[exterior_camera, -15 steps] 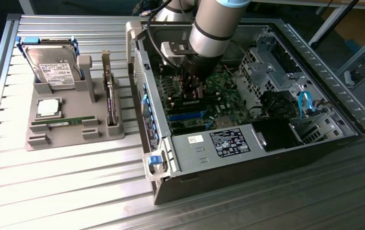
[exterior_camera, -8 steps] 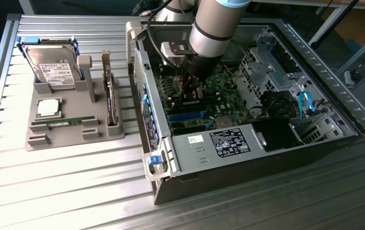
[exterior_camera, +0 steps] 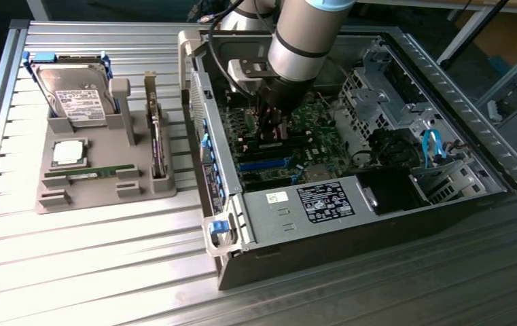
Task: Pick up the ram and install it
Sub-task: 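Press down the ram until it locks into place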
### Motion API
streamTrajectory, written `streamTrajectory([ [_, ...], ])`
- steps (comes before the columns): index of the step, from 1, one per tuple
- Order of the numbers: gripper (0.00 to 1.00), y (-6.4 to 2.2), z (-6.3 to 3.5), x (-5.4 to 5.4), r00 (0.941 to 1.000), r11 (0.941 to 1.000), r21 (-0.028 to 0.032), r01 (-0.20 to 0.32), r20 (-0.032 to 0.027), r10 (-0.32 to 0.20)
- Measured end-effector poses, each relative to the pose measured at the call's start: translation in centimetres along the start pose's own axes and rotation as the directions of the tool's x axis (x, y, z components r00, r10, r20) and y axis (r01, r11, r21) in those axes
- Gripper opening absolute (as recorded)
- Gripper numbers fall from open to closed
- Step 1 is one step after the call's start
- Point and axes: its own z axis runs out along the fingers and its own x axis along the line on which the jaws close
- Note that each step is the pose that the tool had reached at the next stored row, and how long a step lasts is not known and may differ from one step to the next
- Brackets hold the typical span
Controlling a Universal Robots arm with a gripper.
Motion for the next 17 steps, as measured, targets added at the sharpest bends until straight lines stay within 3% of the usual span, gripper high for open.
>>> streamTrajectory([
  [5, 0.10, 0.00, -0.20, 0.0, 1.0000, 1.0000, 0.0007, 0.000, 0.0010, 0.000],
  [10, 0.10, 0.02, -0.92, 0.0, 1.0000, 1.0000, 0.0001, 0.000, -0.0027, 0.000],
  [17, 0.10, 0.04, -2.79, -0.1, 1.0000, 1.0000, 0.0001, 0.000, -0.0043, 0.000],
])
